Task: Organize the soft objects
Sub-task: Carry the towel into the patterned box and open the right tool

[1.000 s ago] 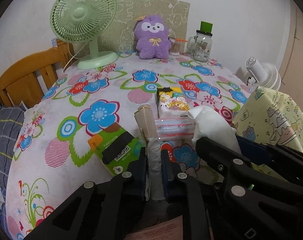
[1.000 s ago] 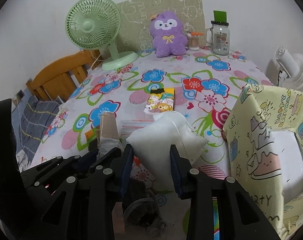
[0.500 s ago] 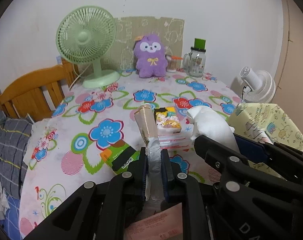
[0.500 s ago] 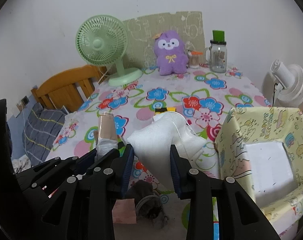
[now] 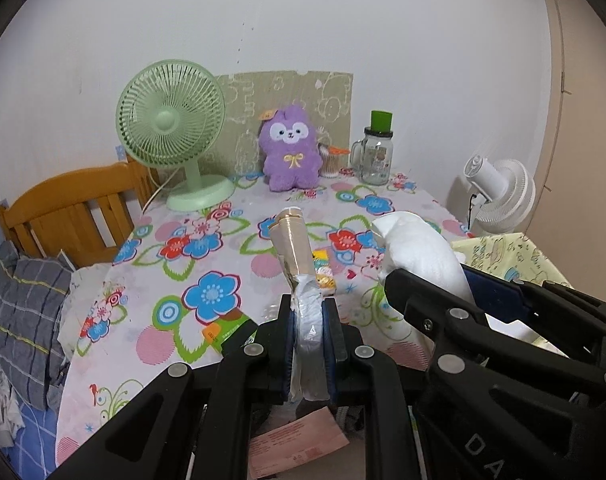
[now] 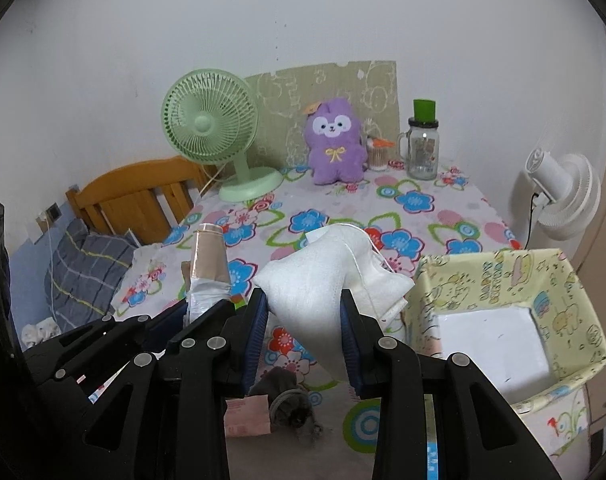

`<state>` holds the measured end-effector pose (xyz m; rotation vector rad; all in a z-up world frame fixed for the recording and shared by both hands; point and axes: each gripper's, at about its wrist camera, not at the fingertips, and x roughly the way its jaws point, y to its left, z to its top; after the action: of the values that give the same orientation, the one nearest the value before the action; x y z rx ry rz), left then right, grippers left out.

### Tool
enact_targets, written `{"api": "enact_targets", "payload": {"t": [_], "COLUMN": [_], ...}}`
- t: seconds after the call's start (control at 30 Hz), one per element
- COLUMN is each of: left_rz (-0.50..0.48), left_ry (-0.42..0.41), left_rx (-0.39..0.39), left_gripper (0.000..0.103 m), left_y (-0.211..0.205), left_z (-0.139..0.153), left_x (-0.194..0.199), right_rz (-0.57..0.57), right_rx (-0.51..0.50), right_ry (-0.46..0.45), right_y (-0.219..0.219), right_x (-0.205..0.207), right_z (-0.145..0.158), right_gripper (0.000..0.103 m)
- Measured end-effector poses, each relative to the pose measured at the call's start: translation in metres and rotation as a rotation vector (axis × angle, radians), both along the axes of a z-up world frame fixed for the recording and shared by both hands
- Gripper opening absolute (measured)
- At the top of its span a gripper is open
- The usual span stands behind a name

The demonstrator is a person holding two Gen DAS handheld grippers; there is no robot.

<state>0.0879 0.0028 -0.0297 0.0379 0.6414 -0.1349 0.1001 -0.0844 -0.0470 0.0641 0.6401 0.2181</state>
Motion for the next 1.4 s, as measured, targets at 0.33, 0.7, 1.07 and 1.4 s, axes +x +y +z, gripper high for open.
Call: {"api": "enact_targets", "payload": {"t": [0.33, 0.7, 1.07, 1.4], "left_rz": [-0.016, -0.053, -0.114, -0.177], "left_ry": [-0.029, -0.037, -0.02, 0.024], "left_rx": [0.015, 0.018, -0.001, 0.003], "left_gripper": [0.01, 0.01, 0.01, 0.011], "left_y": [-0.027, -0.062, -0.103, -0.14], "left_z": [0.016, 0.018, 0.011, -0.005], "left_x": [-0.002, 0.006, 0.015, 0.027], "right_rz": [-0.031, -0.072, -0.124, -0.185], "right_rx": [-0.014, -0.04, -0.064, -0.072], "right_ry": [-0.023, -0.034, -0.028, 0.009], "right_y": [-0.026, -0.063, -0.105, -0.143], "right_x": [-0.002, 0.003, 0.009, 0.015], "right_z": [0.016, 0.021, 0.016, 0.001], "right_gripper": [0.038, 0.038, 0.038, 0.038]}}
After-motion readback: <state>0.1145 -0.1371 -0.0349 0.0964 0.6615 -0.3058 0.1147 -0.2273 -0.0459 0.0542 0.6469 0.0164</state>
